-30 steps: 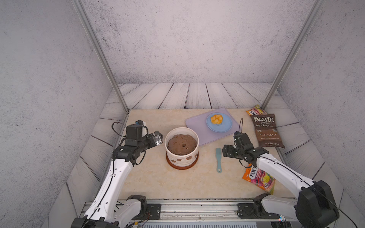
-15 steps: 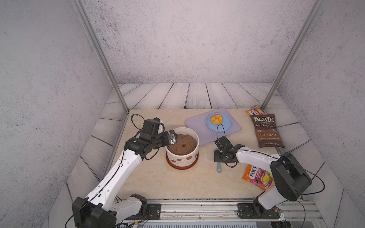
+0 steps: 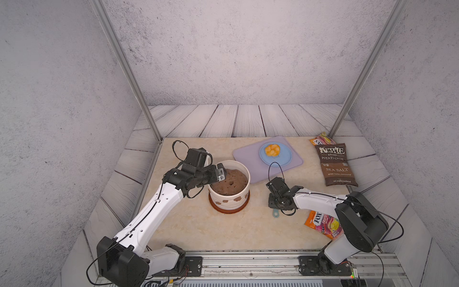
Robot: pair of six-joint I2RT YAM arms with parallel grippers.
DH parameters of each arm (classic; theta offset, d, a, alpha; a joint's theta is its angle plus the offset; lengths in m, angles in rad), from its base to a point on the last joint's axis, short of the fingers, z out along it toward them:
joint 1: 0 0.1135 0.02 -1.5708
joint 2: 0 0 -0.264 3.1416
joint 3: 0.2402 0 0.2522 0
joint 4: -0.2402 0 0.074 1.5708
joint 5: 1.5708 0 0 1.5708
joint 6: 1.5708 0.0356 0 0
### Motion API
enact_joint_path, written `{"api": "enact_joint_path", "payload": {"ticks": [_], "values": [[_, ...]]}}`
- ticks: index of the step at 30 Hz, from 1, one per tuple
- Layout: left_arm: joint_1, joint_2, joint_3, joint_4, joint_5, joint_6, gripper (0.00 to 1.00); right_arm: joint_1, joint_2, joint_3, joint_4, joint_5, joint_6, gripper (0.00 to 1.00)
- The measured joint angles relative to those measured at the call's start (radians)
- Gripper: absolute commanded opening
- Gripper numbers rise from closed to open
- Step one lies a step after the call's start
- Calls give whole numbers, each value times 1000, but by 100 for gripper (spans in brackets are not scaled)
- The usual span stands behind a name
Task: Scrub the dried mud off the ceramic pot
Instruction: Pick up the brush from the center of the board.
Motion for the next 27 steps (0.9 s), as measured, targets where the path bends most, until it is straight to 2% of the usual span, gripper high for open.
{"api": "enact_joint_path", "payload": {"ticks": [8, 12, 16, 21, 27], "values": [[-3, 6, 0, -3, 1, 4, 98, 12, -14, -16, -14, 22, 34, 23], [-5, 8, 0, -3, 4, 10, 98, 14, -14, -15, -14, 32, 29, 11], [-6, 12, 0, -1, 9, 18, 98, 14, -14, -15, -15, 40, 10, 3], [-6, 12, 0, 6, 23, 18, 98, 14, -31, -18, -19, 42, -27, 1], [-6, 12, -1, 64, 55, 2, 98, 14, -153, -37, 12, 64, -118, 0]]}}
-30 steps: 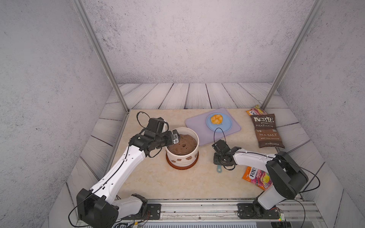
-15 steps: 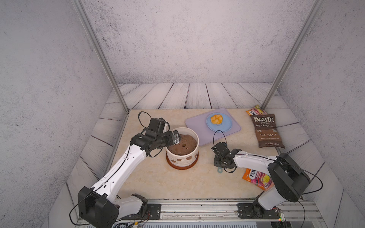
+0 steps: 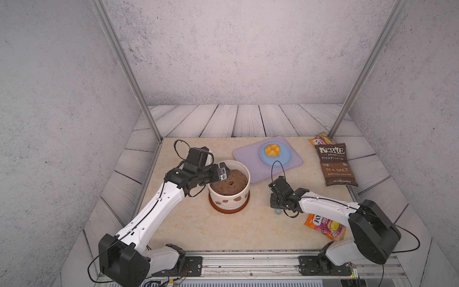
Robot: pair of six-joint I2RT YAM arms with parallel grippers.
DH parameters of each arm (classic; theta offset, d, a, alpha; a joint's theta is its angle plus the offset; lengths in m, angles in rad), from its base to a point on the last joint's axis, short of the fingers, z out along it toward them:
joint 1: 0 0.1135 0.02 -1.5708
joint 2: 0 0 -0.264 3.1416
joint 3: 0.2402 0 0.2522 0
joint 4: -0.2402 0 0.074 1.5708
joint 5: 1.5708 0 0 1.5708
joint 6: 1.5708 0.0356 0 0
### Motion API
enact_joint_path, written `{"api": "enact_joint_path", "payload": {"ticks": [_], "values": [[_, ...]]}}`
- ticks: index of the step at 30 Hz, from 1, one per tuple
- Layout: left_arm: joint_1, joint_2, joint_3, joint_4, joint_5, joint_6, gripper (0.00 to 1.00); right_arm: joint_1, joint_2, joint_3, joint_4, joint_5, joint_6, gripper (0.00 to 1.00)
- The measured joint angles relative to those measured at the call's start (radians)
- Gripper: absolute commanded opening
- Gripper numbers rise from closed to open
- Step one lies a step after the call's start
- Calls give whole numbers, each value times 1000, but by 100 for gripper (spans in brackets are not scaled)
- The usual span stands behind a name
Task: Scrub the dried mud off the ceramic pot
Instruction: Pick up the brush from the center of the board.
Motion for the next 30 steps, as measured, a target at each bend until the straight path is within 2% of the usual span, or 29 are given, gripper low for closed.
{"api": "enact_joint_path", "payload": {"ticks": [8, 15, 25, 30], "values": [[0, -7, -25, 137, 79, -57, 98, -4, -211, -11, 66, -11, -149, 0], [-21, 5, -19, 314, 157, -157, 98, -7, -343, 53, 107, -101, -227, 1], [-162, 90, 85, 444, 151, -194, 100, -7, -376, 204, 121, -246, -292, 1], [-203, 134, 154, 453, 111, -202, 95, -7, -368, 246, 108, -282, -340, 1]]}}
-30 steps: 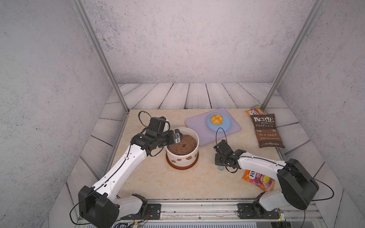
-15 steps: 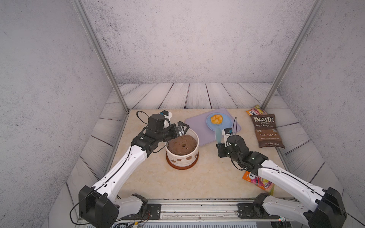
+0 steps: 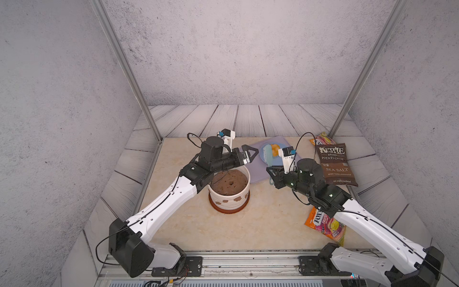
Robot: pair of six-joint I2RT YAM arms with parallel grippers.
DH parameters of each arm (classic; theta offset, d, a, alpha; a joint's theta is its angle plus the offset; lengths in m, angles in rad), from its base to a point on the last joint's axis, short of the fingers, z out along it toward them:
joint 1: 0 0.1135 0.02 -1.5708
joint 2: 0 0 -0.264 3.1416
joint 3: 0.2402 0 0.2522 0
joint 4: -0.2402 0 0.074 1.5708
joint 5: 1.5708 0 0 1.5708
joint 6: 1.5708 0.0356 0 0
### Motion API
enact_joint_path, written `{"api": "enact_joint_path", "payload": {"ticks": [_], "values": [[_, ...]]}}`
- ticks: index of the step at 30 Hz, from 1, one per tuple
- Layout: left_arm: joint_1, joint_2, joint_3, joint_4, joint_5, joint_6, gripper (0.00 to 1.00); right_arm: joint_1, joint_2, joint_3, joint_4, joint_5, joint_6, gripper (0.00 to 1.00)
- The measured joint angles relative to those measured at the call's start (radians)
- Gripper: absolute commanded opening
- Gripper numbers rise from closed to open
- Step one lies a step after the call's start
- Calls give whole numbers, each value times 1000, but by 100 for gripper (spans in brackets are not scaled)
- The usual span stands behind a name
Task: Scrub the dried mud off the ceramic pot
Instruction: Pick up the brush from the center of the board.
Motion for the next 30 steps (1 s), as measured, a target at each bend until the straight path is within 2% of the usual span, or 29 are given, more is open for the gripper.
{"api": "enact_joint_path", "payload": {"ticks": [7, 12, 17, 30], "values": [[-47, 67, 52, 3, -32, -8, 83, 0, 26, 10, -37, -40, -45, 1], [-72, 122, 112, -25, -47, 2, 69, 0, 32, 17, -61, -47, -80, 2], [-82, 145, 142, -52, -55, 2, 52, 0, 39, 39, -76, -51, -114, 2], [-89, 170, 153, -64, -35, -6, 26, 0, 61, 59, -97, -63, -160, 4]]}}
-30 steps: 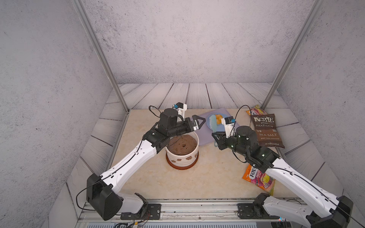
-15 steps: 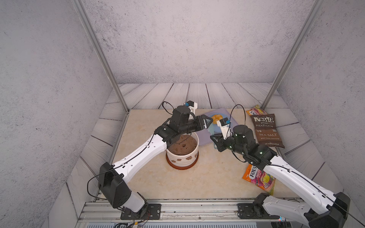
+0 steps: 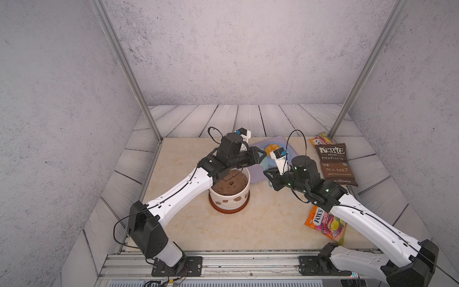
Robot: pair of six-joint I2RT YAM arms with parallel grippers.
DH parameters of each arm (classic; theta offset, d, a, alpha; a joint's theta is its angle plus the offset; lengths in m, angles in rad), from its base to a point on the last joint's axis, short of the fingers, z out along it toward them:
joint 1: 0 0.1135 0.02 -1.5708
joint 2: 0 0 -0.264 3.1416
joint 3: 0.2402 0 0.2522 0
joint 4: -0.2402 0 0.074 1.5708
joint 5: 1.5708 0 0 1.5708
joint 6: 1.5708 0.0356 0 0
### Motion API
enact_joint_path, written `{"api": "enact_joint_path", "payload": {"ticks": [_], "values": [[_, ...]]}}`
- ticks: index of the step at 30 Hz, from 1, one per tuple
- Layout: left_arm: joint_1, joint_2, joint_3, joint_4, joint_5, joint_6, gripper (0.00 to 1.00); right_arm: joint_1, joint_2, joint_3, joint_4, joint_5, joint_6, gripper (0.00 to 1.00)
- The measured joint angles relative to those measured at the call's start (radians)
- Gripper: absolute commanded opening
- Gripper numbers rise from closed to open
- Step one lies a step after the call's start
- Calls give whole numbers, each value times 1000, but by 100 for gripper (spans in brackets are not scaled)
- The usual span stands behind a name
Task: Scrub the dried mud off the ceramic pot
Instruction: Pick up the brush from the center of the board.
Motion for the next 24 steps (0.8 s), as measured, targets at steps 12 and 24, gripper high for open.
{"api": "enact_joint_path", "payload": {"ticks": [12, 24], "values": [[29, -5, -18, 48, 24, 25, 12, -3, -3, 2, 19, -6, 28, 55], [213, -113, -128, 296, 172, 30, 11, -20, -129, -153, 338, -29, 448, 80]]}}
